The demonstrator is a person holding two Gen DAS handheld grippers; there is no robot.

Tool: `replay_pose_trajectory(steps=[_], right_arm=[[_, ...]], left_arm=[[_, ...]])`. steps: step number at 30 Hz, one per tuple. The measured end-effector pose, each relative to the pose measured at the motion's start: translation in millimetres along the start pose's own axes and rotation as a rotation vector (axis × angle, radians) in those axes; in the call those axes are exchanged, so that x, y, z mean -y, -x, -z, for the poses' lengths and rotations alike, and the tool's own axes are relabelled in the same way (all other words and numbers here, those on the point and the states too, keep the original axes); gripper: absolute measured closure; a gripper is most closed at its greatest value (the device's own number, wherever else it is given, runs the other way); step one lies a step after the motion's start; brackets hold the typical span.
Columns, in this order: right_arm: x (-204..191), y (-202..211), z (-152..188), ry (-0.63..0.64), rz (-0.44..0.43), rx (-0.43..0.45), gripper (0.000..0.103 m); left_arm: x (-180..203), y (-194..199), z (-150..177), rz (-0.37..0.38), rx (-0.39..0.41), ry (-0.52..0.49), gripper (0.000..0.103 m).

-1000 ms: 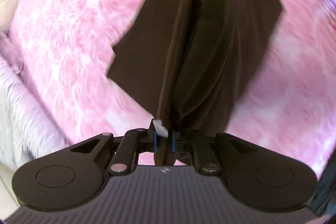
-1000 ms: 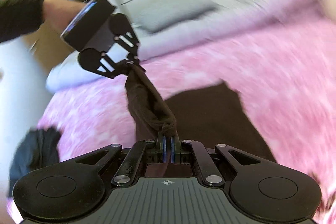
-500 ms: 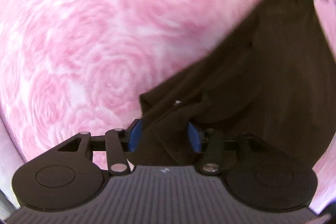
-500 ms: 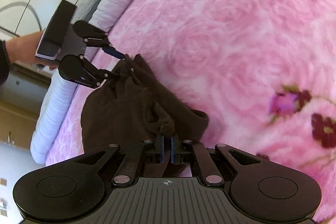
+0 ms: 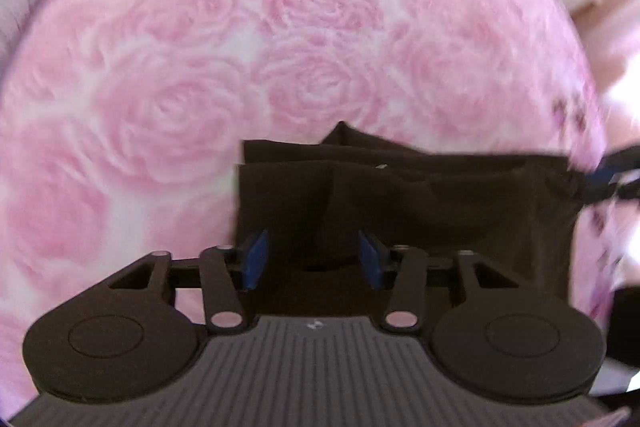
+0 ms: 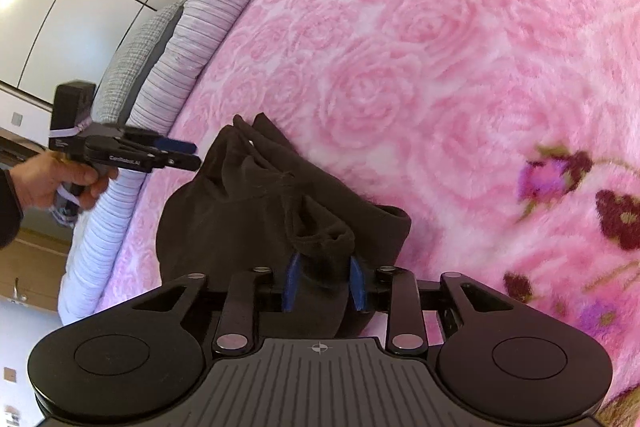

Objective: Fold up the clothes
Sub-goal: 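Lower the lifted shirt onto the bed with both grippers and hold it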

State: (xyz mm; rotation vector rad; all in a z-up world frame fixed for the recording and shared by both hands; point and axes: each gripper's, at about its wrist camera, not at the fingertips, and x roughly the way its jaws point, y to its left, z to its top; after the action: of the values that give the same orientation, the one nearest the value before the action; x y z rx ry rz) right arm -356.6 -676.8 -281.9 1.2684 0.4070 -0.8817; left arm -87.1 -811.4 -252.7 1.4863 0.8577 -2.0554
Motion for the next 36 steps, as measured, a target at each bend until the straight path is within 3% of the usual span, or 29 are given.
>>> replay_pose_trajectory(steps=[2, 3, 4, 5, 12, 17, 22, 24, 26, 27, 36], right_arm=[[1, -4, 0, -0.008, 0.013, -0.003, 0.077], [2, -6, 0, -0.011, 0.025, -0.006, 0.09], [3, -6, -1, -0.015, 0.038, -0.01, 0.095], [3, -7, -2, -0.02, 0.047, -0.013, 0.1], [1, 12, -9, 0.005, 0.05, 0.024, 0.101], [12, 10, -7, -0.05, 0.045, 0.045, 0.101], [15, 10, -5, -0.02, 0.05, 0.039, 0.102], [23, 10, -5, -0.053, 0.05, 0.041, 0.102], [23, 9, -8, -0.053, 0.04, 0.037, 0.101], [21, 9, -8, -0.046, 0.039, 0.035, 0.101], [19, 4, -8, -0.045, 0.053, 0.019, 0.101]], left_arm=[[2, -12, 2, 0.028, 0.009, 0.029, 0.076], [3, -18, 2, 0.028, 0.005, 0.036, 0.084], [4, -24, 2, 0.027, -0.002, 0.043, 0.103], [5, -27, 3, 0.024, -0.009, 0.046, 0.103], [10, -1, -5, -0.01, 0.098, 0.02, 0.103], [11, -26, -6, -0.028, 0.047, 0.007, 0.103], [3, -33, -3, -0.024, 0.056, 0.053, 0.102], [2, -30, -2, -0.032, 0.063, 0.061, 0.095], [-2, -24, -2, -0.063, 0.077, 0.06, 0.076], [-4, -22, -1, -0.079, 0.085, 0.057, 0.074], [-10, -37, -6, -0.11, 0.067, 0.0, 0.07]])
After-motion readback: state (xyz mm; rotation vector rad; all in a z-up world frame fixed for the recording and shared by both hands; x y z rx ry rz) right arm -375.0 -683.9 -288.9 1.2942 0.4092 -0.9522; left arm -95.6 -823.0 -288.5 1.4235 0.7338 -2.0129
